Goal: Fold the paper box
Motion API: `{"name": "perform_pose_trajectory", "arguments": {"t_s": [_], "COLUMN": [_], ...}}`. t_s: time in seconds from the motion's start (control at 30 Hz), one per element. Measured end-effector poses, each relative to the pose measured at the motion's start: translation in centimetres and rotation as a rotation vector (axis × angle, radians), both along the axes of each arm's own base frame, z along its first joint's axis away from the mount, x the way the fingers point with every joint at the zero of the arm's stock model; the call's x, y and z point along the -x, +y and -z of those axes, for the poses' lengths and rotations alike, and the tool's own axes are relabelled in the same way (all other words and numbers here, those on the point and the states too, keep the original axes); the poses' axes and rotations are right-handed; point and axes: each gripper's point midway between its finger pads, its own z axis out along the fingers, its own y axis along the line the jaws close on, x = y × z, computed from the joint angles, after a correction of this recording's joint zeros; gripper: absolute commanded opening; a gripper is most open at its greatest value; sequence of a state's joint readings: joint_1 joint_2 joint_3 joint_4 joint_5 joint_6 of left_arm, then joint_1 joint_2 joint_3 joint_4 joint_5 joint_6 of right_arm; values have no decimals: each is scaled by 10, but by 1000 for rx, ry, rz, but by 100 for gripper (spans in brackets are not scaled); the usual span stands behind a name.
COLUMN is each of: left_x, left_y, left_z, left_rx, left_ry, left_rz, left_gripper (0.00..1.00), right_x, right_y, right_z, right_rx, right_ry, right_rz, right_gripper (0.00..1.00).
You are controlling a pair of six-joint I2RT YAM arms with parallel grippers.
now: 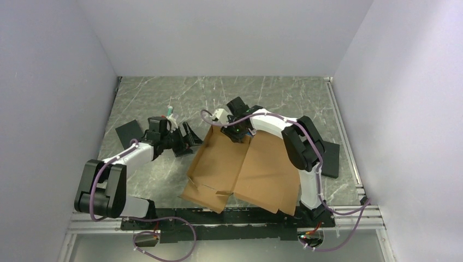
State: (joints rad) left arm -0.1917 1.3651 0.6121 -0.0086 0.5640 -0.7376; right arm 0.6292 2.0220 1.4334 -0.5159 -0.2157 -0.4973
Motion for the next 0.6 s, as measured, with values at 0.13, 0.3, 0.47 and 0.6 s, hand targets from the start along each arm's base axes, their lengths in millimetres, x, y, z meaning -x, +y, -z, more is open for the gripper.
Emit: {"name": "perform_pose_trajectory", "arguments": {"t_s": [0.13,0.3,0.47,0.6], "left_x": [0,-1,0,-2], "left_y": [1,1,2,3], "left_z": [5,3,5,2], "left_rx": [-19,-29,-46,-59], "left_ry": [17,8,20,20], "left_rz": [14,26,36,37], "left_gripper": [89,89,89,89], "right_x": [-2,-15,-26,-29], "right_y": [8,18,24,27], "right_z": [2,-8,-8,-3], "right_rx": [17,8,13,26], "right_ry": [-13,-55,-83,-88], "right_rz": [0,19,30,33], "right_gripper": [38,23,0,0]}}
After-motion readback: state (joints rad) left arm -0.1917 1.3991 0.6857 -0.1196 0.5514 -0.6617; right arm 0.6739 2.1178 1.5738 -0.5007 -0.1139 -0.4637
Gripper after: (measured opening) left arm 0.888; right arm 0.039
